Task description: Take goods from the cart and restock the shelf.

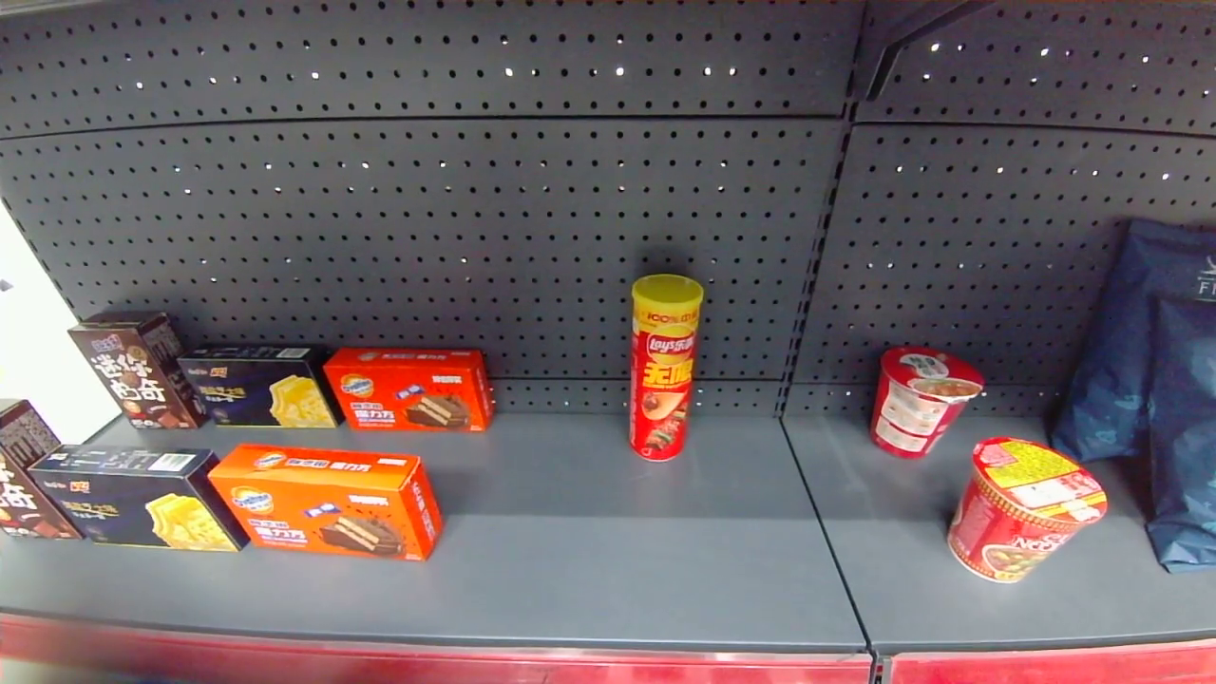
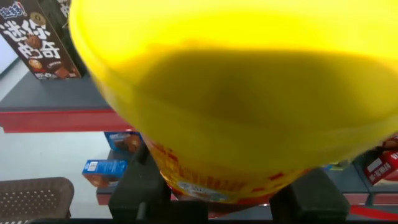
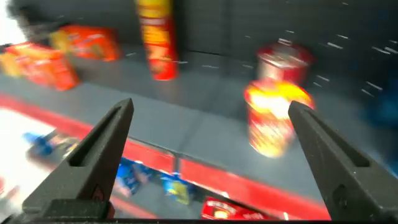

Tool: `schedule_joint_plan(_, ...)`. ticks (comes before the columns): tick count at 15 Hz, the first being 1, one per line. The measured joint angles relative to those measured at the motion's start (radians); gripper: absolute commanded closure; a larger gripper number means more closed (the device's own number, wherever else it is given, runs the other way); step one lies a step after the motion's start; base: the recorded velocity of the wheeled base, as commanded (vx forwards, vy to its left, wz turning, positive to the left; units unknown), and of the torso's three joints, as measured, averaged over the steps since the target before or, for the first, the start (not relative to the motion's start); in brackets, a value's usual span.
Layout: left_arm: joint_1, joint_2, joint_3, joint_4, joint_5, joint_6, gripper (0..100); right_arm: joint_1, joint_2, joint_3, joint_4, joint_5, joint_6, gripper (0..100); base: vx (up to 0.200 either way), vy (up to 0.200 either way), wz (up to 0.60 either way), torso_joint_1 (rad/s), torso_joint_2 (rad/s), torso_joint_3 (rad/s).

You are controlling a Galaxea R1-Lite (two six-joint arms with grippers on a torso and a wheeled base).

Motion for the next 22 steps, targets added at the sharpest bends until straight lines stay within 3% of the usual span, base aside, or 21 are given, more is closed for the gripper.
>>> schedule_joint_plan(5,-0.009,0.004,0.032,0.004,-0.007,-0.012,100,0.175,0.308,-0.076,-0.223,0.100,-0.013,0,0.000,0.000,0.00,0.000,0.00,0.000)
schedule_joint_plan(6,-0.013,0.004,0.038,0.004,-0.006,-0.045,100,0.186,0.362,-0.086,-0.254,0.124,-0.016,0,0.000,0.000,0.00,0.000,0.00,0.000)
schedule_joint_plan(7,-0.019,0.003,0.043,0.004,-0.006,-0.071,100,0.192,0.420,-0.106,-0.284,0.159,-0.024,0,0.000,0.000,0.00,0.000,0.00,0.000)
schedule_joint_plan(9,-0.030,0.002,0.046,0.004,-0.006,-0.090,100,0.196,0.538,-0.189,-0.322,0.287,-0.037,0,0.000,0.000,0.00,0.000,0.00,0.000)
schedule_joint_plan(15,-0.064,-0.001,0.044,0.006,-0.005,-0.091,100,0.140,0.839,-0.423,-0.359,0.514,-0.044,0,0.000,0.000,0.00,0.000,0.00,0.000)
schedule_joint_plan(19,-0.067,-0.003,0.051,0.009,-0.004,-0.091,100,0.098,1.057,-0.507,-0.526,0.484,-0.064,0,0.000,0.000,0.00,0.000,0.00,0.000)
schedule_joint_plan(22,-0.067,-0.003,0.056,0.009,-0.005,-0.091,100,0.121,1.155,-0.518,-0.533,0.478,-0.126,0,0.000,0.000,0.00,0.000,0.00,0.000)
